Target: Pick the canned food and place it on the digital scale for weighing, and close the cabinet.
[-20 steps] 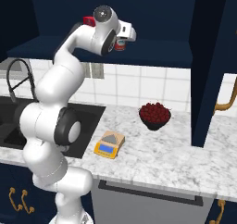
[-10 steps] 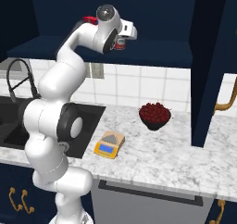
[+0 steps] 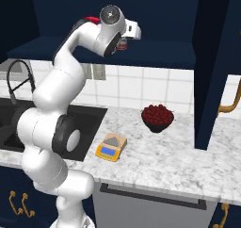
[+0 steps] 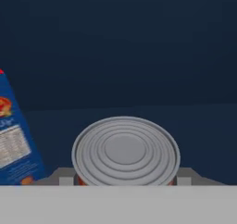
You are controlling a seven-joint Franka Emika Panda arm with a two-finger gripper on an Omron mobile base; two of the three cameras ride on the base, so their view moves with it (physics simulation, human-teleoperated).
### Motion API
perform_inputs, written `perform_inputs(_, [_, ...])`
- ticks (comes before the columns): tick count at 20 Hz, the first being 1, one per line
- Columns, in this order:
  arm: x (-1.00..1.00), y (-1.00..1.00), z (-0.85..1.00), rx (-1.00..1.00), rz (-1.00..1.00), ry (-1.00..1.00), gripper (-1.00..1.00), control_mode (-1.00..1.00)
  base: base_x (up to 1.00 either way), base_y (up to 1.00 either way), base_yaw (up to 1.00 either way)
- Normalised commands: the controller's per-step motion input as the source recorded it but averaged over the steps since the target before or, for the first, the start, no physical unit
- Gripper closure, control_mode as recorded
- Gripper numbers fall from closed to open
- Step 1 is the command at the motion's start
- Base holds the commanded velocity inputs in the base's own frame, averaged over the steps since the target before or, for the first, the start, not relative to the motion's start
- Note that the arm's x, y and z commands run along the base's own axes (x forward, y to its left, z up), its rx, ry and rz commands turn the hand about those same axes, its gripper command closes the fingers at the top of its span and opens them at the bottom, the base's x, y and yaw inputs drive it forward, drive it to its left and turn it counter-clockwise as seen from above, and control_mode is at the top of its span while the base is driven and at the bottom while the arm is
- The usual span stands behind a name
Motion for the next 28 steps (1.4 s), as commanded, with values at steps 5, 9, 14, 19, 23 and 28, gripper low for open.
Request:
perform_inputs(5, [-1.00,0.08,0.00,0.26,0.14,-0.22,1.00,-1.00,0.00,0.00,0.00])
perform_inputs(9, [-1.00,0.24,0.06,0.18,0.14,-0.14,1.00,-1.00,0.00,0.00,0.00])
perform_inputs(14, [-1.00,0.18,0.15,0.05,0.16,-0.07,1.00,-1.00,0.00,0.00,0.00])
perform_inputs(19, [-1.00,0.24,0.02,0.01,0.18,-0.01,1.00,-1.00,0.00,0.00,0.00])
perform_inputs(23, [-0.99,0.25,-0.78,-0.09,0.20,0.00,1.00,-1.00,0.00,0.00,0.00])
perform_inputs(28, [-0.54,0.22,-1.00,-0.26,0.26,0.00,1.00,-1.00,0.00,0.00,0.00])
